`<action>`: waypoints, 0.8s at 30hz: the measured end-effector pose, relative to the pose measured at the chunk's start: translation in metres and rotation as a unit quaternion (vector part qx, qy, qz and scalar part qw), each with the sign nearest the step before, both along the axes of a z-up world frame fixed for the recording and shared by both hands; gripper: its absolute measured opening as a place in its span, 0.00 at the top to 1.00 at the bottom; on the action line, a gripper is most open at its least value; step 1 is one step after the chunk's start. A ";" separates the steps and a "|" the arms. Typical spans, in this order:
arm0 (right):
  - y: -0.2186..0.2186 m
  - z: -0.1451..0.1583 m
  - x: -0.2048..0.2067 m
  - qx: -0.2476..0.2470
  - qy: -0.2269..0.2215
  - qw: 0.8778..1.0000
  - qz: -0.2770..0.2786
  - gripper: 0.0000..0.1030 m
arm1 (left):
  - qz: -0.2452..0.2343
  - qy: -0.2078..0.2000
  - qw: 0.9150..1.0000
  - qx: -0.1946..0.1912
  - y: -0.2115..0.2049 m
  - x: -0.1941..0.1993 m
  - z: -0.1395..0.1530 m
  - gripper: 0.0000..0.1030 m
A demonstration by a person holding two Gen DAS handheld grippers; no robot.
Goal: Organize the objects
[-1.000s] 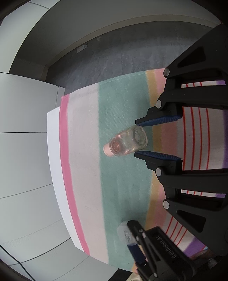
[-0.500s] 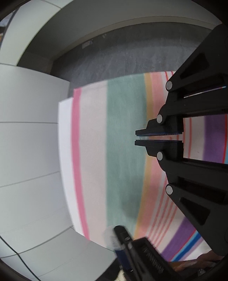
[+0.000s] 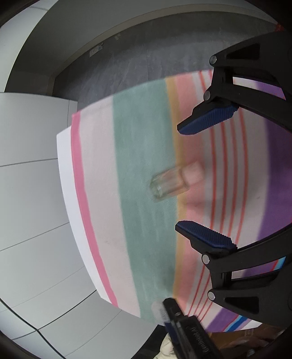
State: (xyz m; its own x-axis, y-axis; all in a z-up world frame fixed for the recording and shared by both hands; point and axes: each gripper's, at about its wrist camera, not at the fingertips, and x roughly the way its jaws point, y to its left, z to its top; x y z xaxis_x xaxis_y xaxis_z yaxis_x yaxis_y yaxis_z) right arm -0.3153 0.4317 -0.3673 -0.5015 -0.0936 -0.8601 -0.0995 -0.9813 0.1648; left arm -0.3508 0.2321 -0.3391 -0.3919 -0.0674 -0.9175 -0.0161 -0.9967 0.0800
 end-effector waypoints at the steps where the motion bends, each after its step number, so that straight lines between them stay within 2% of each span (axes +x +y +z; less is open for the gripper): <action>1: -0.003 -0.003 -0.005 0.004 0.000 1.000 0.005 0.21 | 0.000 -0.002 1.000 0.000 0.000 -0.001 -0.002 0.44; 2: -0.007 -0.007 -0.011 0.012 -0.005 1.000 0.012 0.32 | 0.000 -0.004 1.000 -0.001 -0.001 -0.001 -0.004 0.44; 3: -0.011 -0.011 -0.015 0.023 -0.012 0.999 0.019 0.68 | -0.001 -0.005 1.000 -0.002 -0.001 -0.001 -0.006 0.43; 4: -0.015 -0.016 -0.019 0.038 -0.024 0.999 0.028 0.72 | -0.002 -0.007 1.000 -0.004 -0.002 -0.001 -0.007 0.43; 5: -0.022 -0.017 -0.020 0.066 -0.027 0.997 0.036 0.72 | -0.002 -0.008 1.000 -0.005 -0.003 -0.001 -0.008 0.43; 7: -0.028 -0.015 -0.019 0.084 -0.032 0.995 0.042 0.72 | -0.003 -0.010 1.000 -0.007 -0.005 -0.001 -0.008 0.43; 13: -0.035 0.003 -0.011 0.075 -0.024 0.996 0.035 0.72 | 0.004 -0.004 1.000 -0.003 -0.008 0.002 0.007 0.43; 24: -0.060 0.078 0.023 0.084 0.010 0.996 0.037 0.72 | -0.018 0.041 0.999 -0.001 -0.010 0.028 0.087 0.43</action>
State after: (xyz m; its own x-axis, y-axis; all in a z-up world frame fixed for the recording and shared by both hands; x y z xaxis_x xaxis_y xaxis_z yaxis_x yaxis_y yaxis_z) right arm -0.2923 0.3721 -0.2895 -0.5154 0.0133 -0.8568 -0.0250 -0.9997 -0.0004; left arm -0.3233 0.2223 -0.2523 -0.4671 -0.0549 -0.8825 -0.0444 -0.9954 0.0855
